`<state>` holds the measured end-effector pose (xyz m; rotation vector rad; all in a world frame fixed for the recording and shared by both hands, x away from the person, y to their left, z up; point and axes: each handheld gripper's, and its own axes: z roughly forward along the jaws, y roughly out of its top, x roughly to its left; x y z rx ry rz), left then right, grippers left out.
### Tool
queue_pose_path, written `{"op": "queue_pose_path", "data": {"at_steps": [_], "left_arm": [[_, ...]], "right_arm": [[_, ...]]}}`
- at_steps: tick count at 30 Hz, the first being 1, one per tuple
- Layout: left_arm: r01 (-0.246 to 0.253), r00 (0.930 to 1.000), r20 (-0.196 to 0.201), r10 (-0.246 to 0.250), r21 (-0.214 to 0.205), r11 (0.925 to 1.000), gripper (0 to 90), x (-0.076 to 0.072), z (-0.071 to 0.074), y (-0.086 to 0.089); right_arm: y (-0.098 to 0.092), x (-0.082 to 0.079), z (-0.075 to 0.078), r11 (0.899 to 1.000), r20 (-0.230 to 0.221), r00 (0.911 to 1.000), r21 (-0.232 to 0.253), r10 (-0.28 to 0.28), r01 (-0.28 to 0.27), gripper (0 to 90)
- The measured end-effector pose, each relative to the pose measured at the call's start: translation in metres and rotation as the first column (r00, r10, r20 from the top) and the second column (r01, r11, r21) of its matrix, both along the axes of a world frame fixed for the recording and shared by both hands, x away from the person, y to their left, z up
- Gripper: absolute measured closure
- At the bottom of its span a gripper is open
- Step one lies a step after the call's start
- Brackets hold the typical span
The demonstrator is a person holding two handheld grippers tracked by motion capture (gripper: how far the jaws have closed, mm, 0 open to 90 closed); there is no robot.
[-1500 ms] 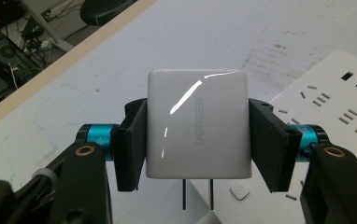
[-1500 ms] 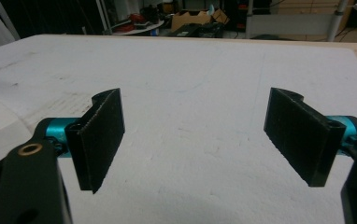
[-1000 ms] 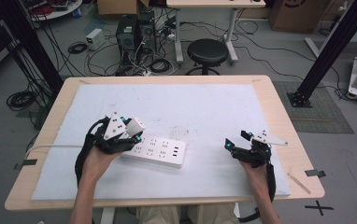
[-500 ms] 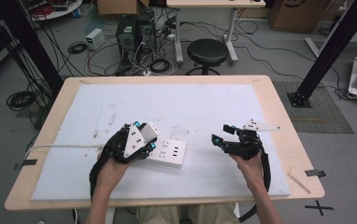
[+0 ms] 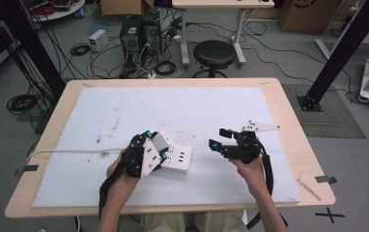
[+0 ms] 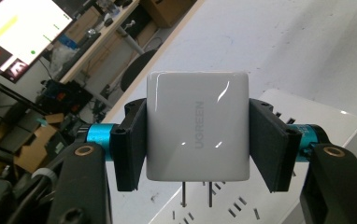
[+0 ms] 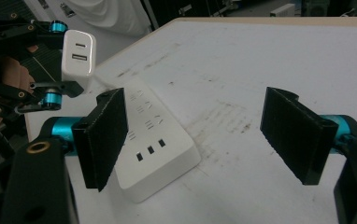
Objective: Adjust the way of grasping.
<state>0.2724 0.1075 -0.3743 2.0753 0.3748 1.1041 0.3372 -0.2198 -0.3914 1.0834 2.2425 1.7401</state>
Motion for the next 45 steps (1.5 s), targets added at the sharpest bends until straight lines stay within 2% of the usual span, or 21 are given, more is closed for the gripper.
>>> {"op": "queue_pose_path", "data": {"at_steps": [1, 2, 4, 5, 6, 7, 8, 9, 15, 16, 20, 21, 22, 24, 25, 29, 30, 33, 34, 43, 45], "left_arm": [[0.0, 1.0, 0.0, 0.0, 0.0, 1.0, 42.4, 0.0, 0.0, 0.0], [0.003, 0.9999, 0.016, -0.003, 0.018, 0.9998, 42.4, -0.002, -0.003, -0.005], [0.003, 0.9999, 0.016, -0.003, 0.018, 0.9998, 42.4, -0.002, -0.003, -0.005], [0.004, 0.9992, 0.04, -0.006, 0.053, 0.9986, 42.4, -0.005, -0.007, -0.014], [0.004, 0.9992, 0.04, -0.006, 0.053, 0.9986, 42.4, -0.005, -0.007, -0.014], [0.004, 0.9986, 0.052, -0.007, 0.065, 0.9979, 42.4, -0.006, -0.011, -0.019], [0.004, 0.9986, 0.052, -0.007, 0.065, 0.9979, 42.4, -0.006, -0.011, -0.019], [0.0, 0.9981, 0.062, -0.005, 0.09, 0.9959, 42.4, -0.007, -0.014, -0.026], [0.004, 0.9968, 0.079, -0.012, 0.105, 0.9945, 42.4, -0.009, -0.018, -0.033], [0.013, 0.994, 0.106, -0.026, 0.124, 0.9923, 42.4, -0.011, -0.021, -0.041], [0.013, 0.9934, 0.112, -0.027, 0.124, 0.9922, 42.4, -0.012, -0.021, -0.043], [0.029, 0.9905, 0.13, -0.045, 0.122, 0.9921, 42.4, -0.015, -0.022, -0.048], [0.034, 0.9891, 0.138, -0.05, 0.117, 0.9925, 42.4, -0.016, -0.022, -0.05], [0.034, 0.9891, 0.138, -0.05, 0.117, 0.9925, 42.4, -0.016, -0.022, -0.05], [0.04, 0.9878, 0.145, -0.057, 0.117, 0.9924, 42.4, -0.019, -0.023, -0.054], [0.043, 0.9873, 0.147, -0.06, 0.116, 0.9923, 42.4, -0.019, -0.023, -0.054], [0.045, 0.9881, 0.143, -0.058, 0.091, 0.9948, 42.4, -0.021, -0.024, -0.058], [0.043, 0.9879, 0.145, -0.055, 0.084, 0.9955, 42.4, -0.021, -0.024, -0.059], [0.046, 0.9884, 0.141, -0.058, 0.085, 0.9953, 42.4, -0.021, -0.023, -0.062], [0.048, 0.9882, 0.142, -0.058, 0.067, 0.9966, 42.4, -0.021, -0.022, -0.066], [0.053, 0.988, 0.142, -0.059, 0.051, 0.9973, 42.4, -0.022, -0.02, -0.068]], "right_arm": [[0.0, 0.0, 0.0, 1.0, 0.0, 1.0, 0.0, 0.0, 0.0, 23.7], [0.002, 0.0, 0.0, 1.0, 0.0, 1.0, 0.003, 0.006, -0.006, 23.7], [0.006, 0.0, 0.001, 1.0, -0.006, 0.9999, -0.002, 0.016, -0.016, 23.7], [0.006, 0.0, 0.001, 1.0, -0.006, 0.9999, -0.002, 0.016, -0.016, 23.6], [0.006, 0.0, 0.001, 1.0, -0.006, 0.9999, -0.002, 0.016, -0.016, 23.6], [0.014, 0.0, 0.001, 0.999, -0.001, 0.9992, -0.017, 0.041, -0.041, 23.6], [0.014, 0.0, 0.001, 0.999, -0.001, 0.9992, -0.017, 0.041, -0.041, 23.6], [0.023, 0.001, 0.0, 0.997, -0.014, 0.9979, -0.044, 0.063, -0.063, 23.4], [0.032, 0.0, -0.001, 0.995, -0.013, 0.9958, -0.048, 0.091, -0.091, 23.4], [0.038, -0.001, -0.002, 0.993, -0.015, 0.9939, -0.042, 0.109, -0.109, 23.4], [0.041, -0.002, -0.002, 0.992, -0.022, 0.9923, -0.035, 0.122, -0.123, 23.4], [0.041, -0.002, -0.002, 0.992, -0.022, 0.9923, -0.035, 0.122, -0.123, 23.4], [0.047, -0.002, -0.001, 0.988, -0.039, 0.9878, -0.022, 0.151, -0.152, 23.4], [0.048, -0.002, -0.001, 0.987, -0.04, 0.986, -0.015, 0.162, -0.163, 23.4], [0.049, -0.002, -0.001, 0.985, -0.046, 0.9836, 0.006, 0.174, -0.174, 23.4], [0.05, -0.002, -0.002, 0.984, -0.049, 0.9826, 0.02, 0.179, -0.178, 23.4], [0.051, -0.002, -0.002, 0.981, -0.05, 0.9803, 0.042, 0.191, -0.189, 23.5], [0.052, -0.002, -0.002, 0.981, -0.063, 0.9791, 0.046, 0.193, -0.191, 23.5], [0.054, -0.002, -0.003, 0.976, -0.054, 0.976, 0.064, 0.211, -0.208, 24.4], [0.061, -0.003, -0.004, 0.969, -0.055, 0.969, 0.071, 0.241, -0.237, 26.3], [0.062, -0.004, -0.005, 0.967, -0.066, 0.9666, 0.074, 0.248, -0.243, 28.4]]}}
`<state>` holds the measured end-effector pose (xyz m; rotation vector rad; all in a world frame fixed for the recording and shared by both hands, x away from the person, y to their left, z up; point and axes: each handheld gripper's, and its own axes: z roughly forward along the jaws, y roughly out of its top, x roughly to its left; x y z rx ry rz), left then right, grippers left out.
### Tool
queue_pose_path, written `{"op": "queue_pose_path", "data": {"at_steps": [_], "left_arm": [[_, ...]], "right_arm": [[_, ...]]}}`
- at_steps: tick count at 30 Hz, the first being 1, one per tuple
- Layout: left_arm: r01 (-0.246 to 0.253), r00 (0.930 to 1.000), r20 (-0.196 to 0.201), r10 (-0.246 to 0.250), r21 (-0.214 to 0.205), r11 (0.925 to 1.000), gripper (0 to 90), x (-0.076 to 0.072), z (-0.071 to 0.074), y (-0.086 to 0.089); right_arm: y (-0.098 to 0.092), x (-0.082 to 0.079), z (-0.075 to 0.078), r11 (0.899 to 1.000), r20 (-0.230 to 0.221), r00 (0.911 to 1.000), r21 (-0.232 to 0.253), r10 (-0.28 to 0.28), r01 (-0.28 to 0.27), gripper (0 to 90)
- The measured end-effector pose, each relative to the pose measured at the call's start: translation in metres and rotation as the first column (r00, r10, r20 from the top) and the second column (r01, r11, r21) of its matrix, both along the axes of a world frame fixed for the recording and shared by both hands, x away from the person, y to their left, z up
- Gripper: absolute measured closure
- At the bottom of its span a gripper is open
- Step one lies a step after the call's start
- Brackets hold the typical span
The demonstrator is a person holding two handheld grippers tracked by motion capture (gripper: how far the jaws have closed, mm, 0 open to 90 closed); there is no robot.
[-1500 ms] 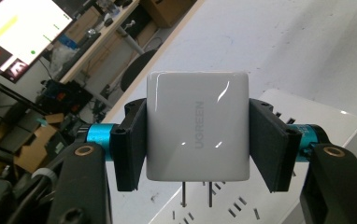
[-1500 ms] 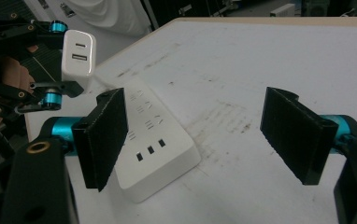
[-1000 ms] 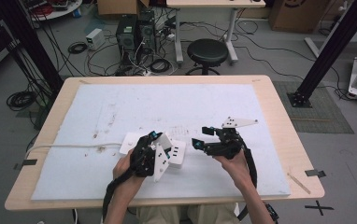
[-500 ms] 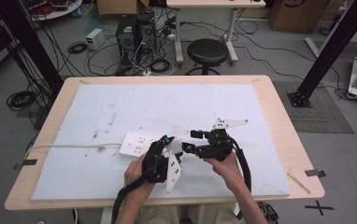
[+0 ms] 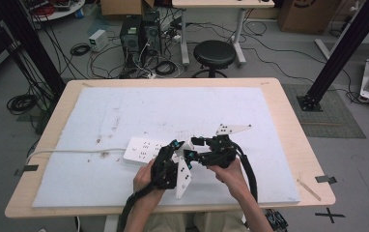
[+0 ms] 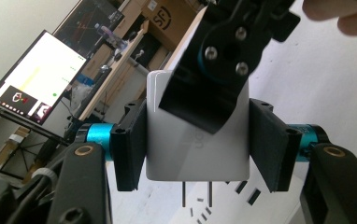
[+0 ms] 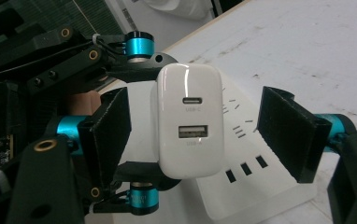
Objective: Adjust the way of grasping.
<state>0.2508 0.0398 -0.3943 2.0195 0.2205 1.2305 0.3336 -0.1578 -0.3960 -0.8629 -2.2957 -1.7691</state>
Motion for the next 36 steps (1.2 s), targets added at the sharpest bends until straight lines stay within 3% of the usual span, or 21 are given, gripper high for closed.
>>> {"op": "queue_pose_path", "data": {"at_steps": [4, 36], "left_arm": [[0.003, 1.0, -0.005, -0.003, -0.024, 0.9997, 42.4, -0.0002, 0.001, -0.0017], [0.017, 0.9999, 0.001, -0.017, -0.018, 0.9997, 42.4, 0.0005, 0.002, -0.0036]], "right_arm": [[0.0018, 0.0007, -0.0015, 1.0, 0.005, 0.9998, 0.018, 0.02, -0.02, 35.2], [0.0038, 0.001, -0.0053, 0.999, 0.009, 0.9993, 0.025, 0.036, -0.037, 56.3]]}}
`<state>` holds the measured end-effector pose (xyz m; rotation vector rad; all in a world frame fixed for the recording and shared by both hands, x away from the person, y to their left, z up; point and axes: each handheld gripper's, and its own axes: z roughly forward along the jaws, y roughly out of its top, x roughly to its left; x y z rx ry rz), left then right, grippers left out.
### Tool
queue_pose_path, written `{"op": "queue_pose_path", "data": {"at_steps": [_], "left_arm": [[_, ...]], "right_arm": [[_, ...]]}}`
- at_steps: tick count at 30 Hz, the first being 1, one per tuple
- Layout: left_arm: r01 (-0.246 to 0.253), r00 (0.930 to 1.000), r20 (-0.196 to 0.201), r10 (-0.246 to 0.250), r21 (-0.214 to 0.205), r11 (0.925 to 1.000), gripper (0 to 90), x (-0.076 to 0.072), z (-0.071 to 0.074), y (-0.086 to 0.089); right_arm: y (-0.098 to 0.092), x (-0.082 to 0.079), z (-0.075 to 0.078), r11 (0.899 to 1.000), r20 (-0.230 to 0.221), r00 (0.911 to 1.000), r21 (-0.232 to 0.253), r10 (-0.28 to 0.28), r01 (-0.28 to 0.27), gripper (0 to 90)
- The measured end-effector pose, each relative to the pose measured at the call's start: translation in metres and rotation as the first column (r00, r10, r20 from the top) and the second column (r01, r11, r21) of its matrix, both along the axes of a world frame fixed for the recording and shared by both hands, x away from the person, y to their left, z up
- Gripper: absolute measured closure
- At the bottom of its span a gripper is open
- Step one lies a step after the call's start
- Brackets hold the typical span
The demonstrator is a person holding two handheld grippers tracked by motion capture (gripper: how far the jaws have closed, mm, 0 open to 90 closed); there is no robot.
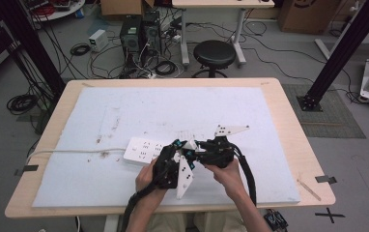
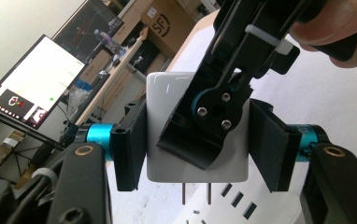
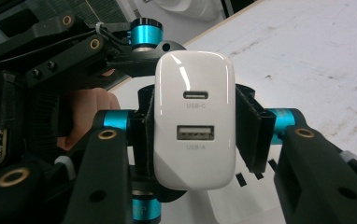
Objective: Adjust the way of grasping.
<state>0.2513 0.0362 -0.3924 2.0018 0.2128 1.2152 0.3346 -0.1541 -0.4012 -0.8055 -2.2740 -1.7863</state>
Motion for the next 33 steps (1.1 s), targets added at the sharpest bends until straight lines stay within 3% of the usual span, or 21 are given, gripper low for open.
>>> {"op": "queue_pose_path", "data": {"at_steps": [4, 28, 33], "left_arm": [[-0.005, 1.0, -0.001, 0.005, 0.002, 1.0, 42.4, 0.0003, -0.0004, 0.0001], [0.001, 1.0, -0.004, -0.001, 0.006, 1.0, 42.1, 0.0007, -0.0036, 0.0022], [-0.003, 0.9998, -0.02, 0.003, -0.002, 1.0, 36.0, 0.0022, -0.003, 0.0024]], "right_arm": [[0.0008, -0.0004, 0.0, 1.0, 0.006, 0.9999, 0.006, 0.011, -0.011, 62.3], [0.0029, -0.0015, -0.0009, 1.0, -0.011, 0.9999, -0.012, 0.002, -0.002, 63.1], [0.0037, -0.0012, -0.0014, 1.0, -0.007, 1.0, -0.019, 0.006, -0.006, 63.1]]}}
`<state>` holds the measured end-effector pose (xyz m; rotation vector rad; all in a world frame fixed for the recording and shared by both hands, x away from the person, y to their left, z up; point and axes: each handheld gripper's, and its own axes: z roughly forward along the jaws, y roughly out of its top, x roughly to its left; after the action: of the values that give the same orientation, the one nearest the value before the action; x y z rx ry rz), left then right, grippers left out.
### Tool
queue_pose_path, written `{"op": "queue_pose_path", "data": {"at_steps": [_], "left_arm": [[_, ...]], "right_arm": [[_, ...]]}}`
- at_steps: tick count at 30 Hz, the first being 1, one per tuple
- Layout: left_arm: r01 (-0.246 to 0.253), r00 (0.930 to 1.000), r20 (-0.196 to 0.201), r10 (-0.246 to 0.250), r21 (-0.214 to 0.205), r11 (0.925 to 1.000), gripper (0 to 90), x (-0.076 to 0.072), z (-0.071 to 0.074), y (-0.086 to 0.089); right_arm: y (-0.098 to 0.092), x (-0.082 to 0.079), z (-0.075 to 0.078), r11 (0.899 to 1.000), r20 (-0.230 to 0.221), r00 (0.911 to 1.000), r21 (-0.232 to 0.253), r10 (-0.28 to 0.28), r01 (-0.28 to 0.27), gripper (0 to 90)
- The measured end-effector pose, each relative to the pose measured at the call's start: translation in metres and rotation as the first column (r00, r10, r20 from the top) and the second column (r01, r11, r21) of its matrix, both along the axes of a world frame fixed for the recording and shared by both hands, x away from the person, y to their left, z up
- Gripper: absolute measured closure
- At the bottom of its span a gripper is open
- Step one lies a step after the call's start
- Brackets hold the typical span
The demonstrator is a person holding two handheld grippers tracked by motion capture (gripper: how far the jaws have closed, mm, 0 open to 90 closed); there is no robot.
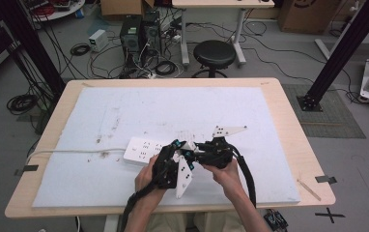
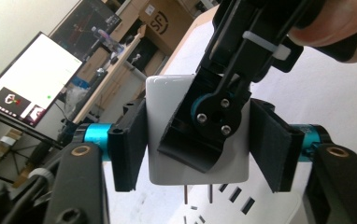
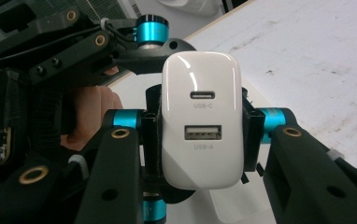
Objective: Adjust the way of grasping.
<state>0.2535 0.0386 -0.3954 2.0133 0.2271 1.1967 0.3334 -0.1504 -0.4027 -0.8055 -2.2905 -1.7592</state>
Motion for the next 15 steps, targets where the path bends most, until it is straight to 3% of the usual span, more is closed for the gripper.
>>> {"op": "queue_pose_path", "data": {"at_steps": [1, 15], "left_arm": [[0.025, 0.9993, -0.026, -0.026, -0.012, 0.9996, 31.1, 0.0012, 0.0002, 0.001], [0.039, 0.9975, -0.057, -0.042, -0.049, 0.998, 19.4, 0.0015, 0.0026, 0.008]], "right_arm": [[0.0003, 0.0001, -0.0003, 1.0, 0.003, 1.0, -0.002, 0.001, -0.001, 63.1], [-0.0022, -0.0004, 0.001, 1.0, -0.008, 0.9999, 0.007, -0.011, 0.011, 63.1]]}}
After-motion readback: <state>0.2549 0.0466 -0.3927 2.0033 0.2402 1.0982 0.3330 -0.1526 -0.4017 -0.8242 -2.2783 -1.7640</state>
